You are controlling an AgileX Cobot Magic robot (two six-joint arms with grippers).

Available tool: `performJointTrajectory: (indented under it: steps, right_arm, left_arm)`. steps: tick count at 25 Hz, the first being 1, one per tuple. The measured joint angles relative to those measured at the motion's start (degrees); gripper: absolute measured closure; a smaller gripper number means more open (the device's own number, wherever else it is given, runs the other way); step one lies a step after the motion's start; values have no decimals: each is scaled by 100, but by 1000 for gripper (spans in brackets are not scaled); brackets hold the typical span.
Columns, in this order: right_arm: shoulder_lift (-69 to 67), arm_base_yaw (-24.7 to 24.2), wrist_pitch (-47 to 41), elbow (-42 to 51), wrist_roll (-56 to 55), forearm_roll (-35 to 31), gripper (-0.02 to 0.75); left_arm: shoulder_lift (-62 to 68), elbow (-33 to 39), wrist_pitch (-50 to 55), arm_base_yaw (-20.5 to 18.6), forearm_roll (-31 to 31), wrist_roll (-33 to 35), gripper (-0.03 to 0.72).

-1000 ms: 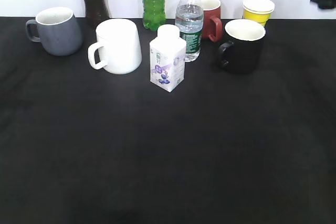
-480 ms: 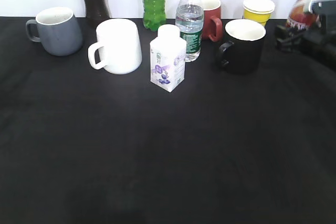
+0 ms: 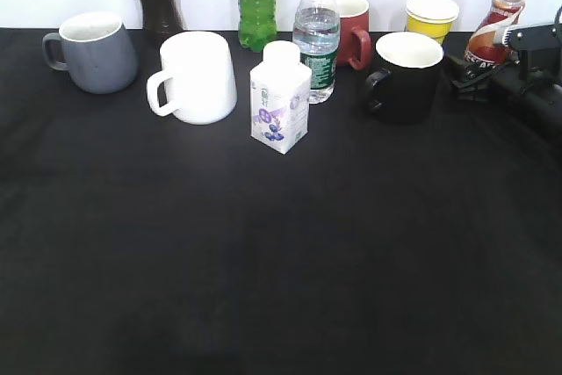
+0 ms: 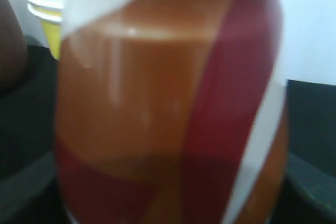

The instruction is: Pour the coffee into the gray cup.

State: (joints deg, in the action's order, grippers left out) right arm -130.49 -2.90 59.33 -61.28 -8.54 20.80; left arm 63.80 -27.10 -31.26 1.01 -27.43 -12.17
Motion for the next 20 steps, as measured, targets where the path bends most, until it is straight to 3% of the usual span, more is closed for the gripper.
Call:
performJointTrajectory:
  steps: [4,12,15,20]
  right_arm:
    - [609,-7,4,823,0,-343,103]
    - [2883,-7,-142,2784,-482,-351,123]
    - [3884,-7,-1477,2794,-614,17,140]
    - [4964,-7,-4220,2800,-920,90,141]
  left_arm:
    - [0,0,0,0,0,-11,416]
    - [0,0,152,3,0,-16,416]
    - [-158,0,1048,258,0,-16,416]
    - [-287,0,2540,843,42,-29,416]
